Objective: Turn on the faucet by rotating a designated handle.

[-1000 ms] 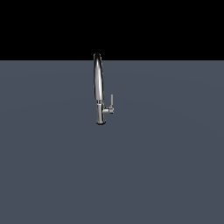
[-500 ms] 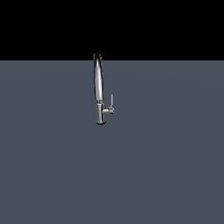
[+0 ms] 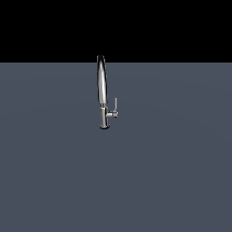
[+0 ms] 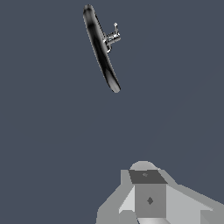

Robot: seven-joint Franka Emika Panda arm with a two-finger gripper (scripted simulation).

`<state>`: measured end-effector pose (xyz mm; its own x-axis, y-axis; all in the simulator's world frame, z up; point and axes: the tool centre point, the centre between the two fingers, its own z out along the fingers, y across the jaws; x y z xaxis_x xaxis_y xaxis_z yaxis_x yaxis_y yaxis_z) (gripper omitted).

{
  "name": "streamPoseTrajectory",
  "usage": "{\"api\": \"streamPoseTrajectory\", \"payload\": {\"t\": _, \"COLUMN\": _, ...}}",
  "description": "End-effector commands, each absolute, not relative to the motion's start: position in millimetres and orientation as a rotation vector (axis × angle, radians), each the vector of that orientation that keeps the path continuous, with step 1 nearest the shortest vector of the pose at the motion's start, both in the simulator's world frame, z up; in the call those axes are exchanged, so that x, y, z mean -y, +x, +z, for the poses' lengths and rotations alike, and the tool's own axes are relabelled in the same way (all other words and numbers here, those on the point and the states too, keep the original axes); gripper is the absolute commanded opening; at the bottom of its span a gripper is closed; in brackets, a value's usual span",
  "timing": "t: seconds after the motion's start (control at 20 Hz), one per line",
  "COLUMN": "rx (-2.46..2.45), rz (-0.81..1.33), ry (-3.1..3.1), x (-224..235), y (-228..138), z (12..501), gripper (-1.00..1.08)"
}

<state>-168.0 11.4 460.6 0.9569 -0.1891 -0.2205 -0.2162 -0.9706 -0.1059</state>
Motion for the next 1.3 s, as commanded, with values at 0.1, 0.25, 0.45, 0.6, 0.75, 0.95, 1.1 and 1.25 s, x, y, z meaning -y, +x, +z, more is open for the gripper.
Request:
{"api": "streamPoseTrajectory", "payload": {"t": 0.1, "rx": -0.387, "rz": 0.404, "ry": -2.901, "x": -12, "y": -142, "z": 450, "gripper": -1.0}}
{"api": "streamPoseTrajectory", "payload": {"t": 0.25, "rx": -0.437, "rz": 0.461, "ry": -2.845, "x": -12, "y": -125, "z": 442, "gripper": -1.0}}
{"api": "streamPoseTrajectory", "payload": {"t": 0.45, "rx": -0.502, "rz": 0.535, "ry": -2.766, "x": -11, "y": -102, "z": 430, "gripper": -1.0}}
{"api": "streamPoseTrajectory", "payload": {"t": 0.6, "rx": -0.55, "rz": 0.59, "ry": -2.704, "x": -10, "y": -85, "z": 420, "gripper": -1.0}}
{"api": "streamPoseTrajectory", "payload": {"t": 0.75, "rx": -0.596, "rz": 0.643, "ry": -2.639, "x": -9, "y": -69, "z": 409, "gripper": -1.0}}
{"api": "streamPoseTrajectory", "payload": {"t": 0.95, "rx": -0.656, "rz": 0.712, "ry": -2.549, "x": -7, "y": -48, "z": 393, "gripper": -1.0}}
{"api": "streamPoseTrajectory", "payload": {"t": 1.1, "rx": -0.699, "rz": 0.762, "ry": -2.477, "x": -5, "y": -32, "z": 380, "gripper": -1.0}}
{"api": "streamPoseTrajectory", "payload": {"t": 1.25, "rx": -0.741, "rz": 0.812, "ry": -2.403, "x": -3, "y": -17, "z": 367, "gripper": -1.0}}
